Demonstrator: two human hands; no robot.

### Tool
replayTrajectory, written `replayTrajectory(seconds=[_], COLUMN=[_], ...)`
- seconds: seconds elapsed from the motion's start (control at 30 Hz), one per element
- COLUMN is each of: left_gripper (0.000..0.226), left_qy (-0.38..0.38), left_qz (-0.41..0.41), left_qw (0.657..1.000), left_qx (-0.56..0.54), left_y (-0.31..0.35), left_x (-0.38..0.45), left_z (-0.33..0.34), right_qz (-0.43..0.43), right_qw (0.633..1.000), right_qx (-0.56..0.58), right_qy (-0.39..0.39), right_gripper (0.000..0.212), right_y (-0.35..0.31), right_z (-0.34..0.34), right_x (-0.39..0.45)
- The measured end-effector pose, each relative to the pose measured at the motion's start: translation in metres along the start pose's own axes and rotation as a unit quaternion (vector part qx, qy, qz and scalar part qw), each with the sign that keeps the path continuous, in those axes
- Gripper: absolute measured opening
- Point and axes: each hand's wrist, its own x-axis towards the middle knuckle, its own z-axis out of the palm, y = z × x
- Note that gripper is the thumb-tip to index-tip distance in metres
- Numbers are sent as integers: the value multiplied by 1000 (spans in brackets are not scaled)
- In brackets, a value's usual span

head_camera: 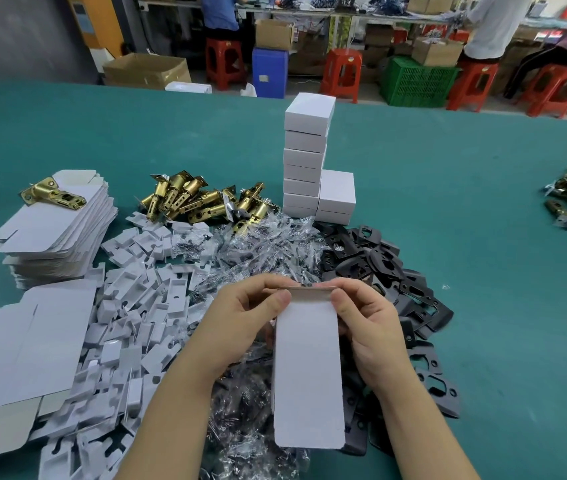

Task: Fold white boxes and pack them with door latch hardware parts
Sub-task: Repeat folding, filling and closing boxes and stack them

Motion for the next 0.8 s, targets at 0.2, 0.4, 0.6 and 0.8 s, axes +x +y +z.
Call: replayTrajectory(seconds=[0.2,0.4,0.6,0.8], left_gripper=[20,20,27,22], left_qy=[54,68,62,99], left_qz=[17,24,24,-7], left_qw=[998,997,997,995], left_qx=[-4,8,24,16], left_y=[-3,-2,-1,-2], left_x=[2,2,1,4], left_z=[1,1,1,-2], right_qz=[31,40,31,12], right_qw=[999,996,997,997], right_qx=[13,26,22,-48], right_qy=[-42,-78,-63,-68], right_gripper=[32,33,30,12], right_y=[-1,1,0,4], right_z=[0,0,3,4], right_x=[-1,-1,0,-1])
